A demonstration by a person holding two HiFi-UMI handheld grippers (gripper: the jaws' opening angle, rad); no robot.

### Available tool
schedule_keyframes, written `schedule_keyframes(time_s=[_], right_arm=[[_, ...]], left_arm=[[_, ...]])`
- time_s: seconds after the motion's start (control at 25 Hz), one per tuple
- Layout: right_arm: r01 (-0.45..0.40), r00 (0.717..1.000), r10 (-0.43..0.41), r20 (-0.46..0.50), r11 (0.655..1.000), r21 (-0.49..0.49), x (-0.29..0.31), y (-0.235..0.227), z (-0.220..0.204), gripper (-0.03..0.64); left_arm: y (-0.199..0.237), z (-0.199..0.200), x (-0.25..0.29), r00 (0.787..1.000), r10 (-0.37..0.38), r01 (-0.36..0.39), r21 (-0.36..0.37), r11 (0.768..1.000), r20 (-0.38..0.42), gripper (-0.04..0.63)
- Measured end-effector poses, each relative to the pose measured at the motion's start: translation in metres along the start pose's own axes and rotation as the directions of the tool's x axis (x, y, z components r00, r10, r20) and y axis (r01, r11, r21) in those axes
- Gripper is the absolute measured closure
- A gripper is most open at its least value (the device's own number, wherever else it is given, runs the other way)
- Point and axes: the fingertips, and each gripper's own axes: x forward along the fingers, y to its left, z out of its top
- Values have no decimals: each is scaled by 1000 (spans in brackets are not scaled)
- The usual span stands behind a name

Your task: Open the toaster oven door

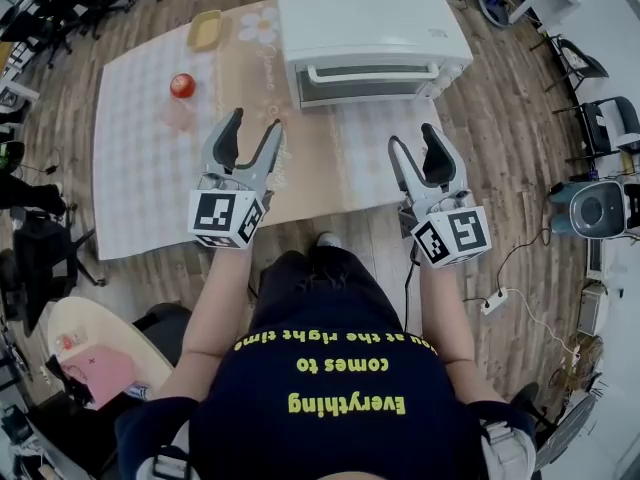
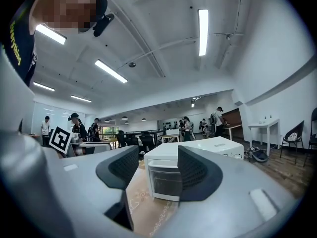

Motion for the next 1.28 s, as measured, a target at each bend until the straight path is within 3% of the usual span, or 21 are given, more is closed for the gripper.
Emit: schedule_keyframes(time_s=[0.24, 0.8, 1.28], right_arm=[[7, 1000, -6, -7, 1000, 25, 27, -13, -6, 376], [125, 992, -125, 1, 992, 13, 79, -38, -2, 376], [127, 992, -127, -10, 992, 22, 93, -65, -8, 380]], left_arm=[[8, -8, 31, 999, -25, 25, 2, 1000, -28, 334], [51, -11, 101, 993, -111, 111, 0, 994, -41, 334], [54, -12, 118, 997, -64, 64, -15, 998, -48, 334]])
